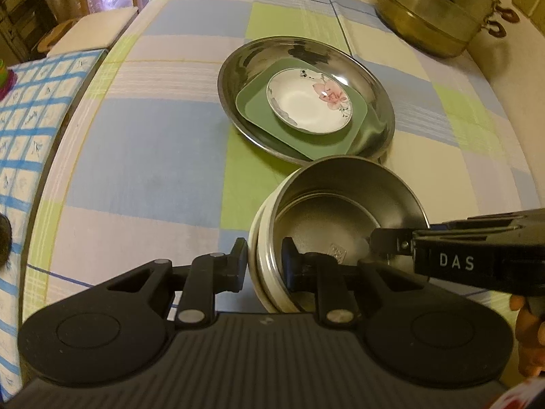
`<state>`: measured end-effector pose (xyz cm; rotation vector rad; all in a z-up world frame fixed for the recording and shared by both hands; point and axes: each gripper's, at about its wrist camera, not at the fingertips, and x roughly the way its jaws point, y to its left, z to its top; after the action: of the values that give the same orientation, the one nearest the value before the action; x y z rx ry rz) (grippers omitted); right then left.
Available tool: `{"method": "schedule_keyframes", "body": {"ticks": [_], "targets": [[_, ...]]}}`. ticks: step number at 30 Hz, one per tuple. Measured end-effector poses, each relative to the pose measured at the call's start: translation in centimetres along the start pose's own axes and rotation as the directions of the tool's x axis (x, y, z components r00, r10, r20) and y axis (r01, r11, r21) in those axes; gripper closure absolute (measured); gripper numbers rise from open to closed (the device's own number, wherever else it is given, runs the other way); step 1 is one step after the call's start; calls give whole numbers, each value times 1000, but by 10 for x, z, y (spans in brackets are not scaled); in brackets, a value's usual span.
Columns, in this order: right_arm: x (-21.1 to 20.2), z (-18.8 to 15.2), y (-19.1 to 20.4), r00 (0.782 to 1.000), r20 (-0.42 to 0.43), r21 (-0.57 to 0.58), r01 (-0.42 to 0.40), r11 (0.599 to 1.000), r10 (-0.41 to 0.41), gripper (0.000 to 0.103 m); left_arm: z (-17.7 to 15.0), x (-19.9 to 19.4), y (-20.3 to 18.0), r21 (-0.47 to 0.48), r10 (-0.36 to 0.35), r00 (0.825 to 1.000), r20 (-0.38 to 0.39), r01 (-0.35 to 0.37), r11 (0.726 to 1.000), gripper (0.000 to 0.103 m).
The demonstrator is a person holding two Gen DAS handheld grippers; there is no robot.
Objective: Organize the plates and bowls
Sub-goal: 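Lift the bowl stack with both grippers toward the steel plate stack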
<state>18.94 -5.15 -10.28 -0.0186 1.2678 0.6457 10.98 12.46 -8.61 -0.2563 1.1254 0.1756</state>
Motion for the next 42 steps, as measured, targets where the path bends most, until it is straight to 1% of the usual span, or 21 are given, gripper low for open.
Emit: {"method": "schedule_keyframes", "body": {"ticks": [5,9,13,20,25,28,42], "targets": [[1,1,-4,1000,-8,-7,-28,1000,28,81,0,0,2,-15,-10,1000,10,10,1000,83],[1,0,-9,998,2,-2,-61,998,61,80,-2,-1,1,-42,2,1000,19,-1,999,84],[0,1,-10,997,4,-25,-71,997,71,81,-3,-4,-3,-64,23,999,22,-22,998,84],[2,7,-12,996,-25,-74,-91,993,89,82,-7,-7,-7,-97,50,999,22,-48,994,84],[1,8,-12,996,-33,-88,-89,992,86,83,-9,-8,-6,-122,38,999,16,-36,992,84],[0,10,-11,997,-28,-92,-80,993,78,83,-8,-8,-5,-118,27,1000,15,-25,993,84],[-3,10,-8,999,-28,-15,-46,999,46,84,0,-7,2,-51,-21,1000,-13,21,999,84]]}}
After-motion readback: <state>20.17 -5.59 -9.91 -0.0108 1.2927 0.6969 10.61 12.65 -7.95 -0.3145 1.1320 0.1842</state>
